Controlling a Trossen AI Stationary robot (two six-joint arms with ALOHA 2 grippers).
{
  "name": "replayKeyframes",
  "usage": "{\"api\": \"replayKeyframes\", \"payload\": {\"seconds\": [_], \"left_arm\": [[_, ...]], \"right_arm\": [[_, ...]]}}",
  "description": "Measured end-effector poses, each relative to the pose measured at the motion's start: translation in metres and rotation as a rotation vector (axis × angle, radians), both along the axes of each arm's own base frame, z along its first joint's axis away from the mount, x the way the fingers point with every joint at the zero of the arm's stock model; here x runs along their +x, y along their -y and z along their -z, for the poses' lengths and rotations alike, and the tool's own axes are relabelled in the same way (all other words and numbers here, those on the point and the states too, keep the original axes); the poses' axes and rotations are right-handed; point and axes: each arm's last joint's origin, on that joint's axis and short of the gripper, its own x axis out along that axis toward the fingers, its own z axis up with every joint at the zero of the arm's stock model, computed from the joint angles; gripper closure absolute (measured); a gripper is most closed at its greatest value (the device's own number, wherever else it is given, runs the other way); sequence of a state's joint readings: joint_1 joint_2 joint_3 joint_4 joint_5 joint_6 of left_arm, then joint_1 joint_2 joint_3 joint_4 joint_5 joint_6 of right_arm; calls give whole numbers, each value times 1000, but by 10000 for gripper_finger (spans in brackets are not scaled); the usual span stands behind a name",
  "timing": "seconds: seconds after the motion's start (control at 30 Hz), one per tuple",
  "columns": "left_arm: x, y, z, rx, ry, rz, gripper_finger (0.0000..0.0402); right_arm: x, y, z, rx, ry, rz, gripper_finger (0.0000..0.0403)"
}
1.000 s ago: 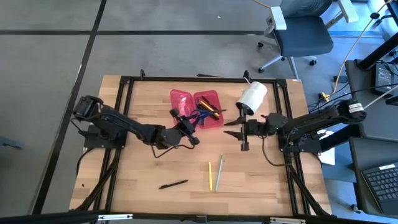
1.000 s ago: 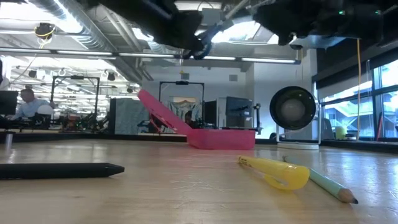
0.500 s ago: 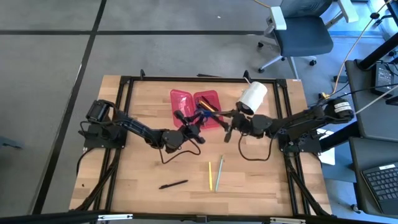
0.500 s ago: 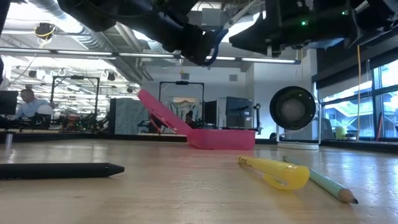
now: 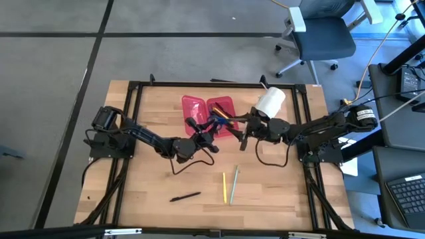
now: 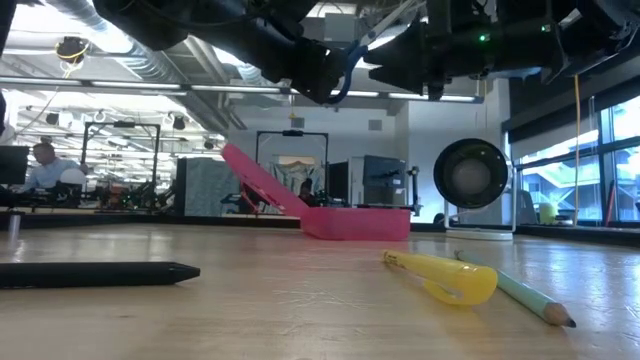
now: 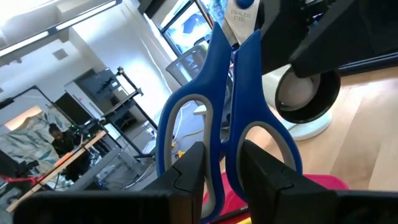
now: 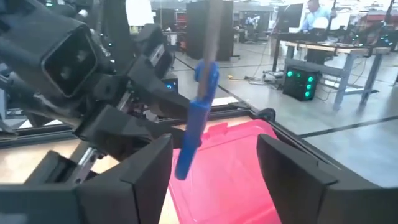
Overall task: Pick & place school supplies into a supply box
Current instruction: Put the blue scissors into the red supply box
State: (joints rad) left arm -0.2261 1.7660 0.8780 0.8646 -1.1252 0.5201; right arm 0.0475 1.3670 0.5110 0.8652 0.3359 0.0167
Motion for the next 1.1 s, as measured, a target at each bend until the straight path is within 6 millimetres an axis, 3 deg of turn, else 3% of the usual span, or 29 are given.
{"api": "replayKeyframes", "payload": {"seconds": [0.27,0.7,1.1], "left_arm": [[1,-1,0,-7,7,38,328],[3,-1,-4,-28,62,131,329],[4,-3,-5,-35,78,137,327]], "right_arm": [[0,-1,-6,32,74,-52,168],[0,-4,-12,51,146,-125,220],[9,4,1,52,152,-82,274]]}}
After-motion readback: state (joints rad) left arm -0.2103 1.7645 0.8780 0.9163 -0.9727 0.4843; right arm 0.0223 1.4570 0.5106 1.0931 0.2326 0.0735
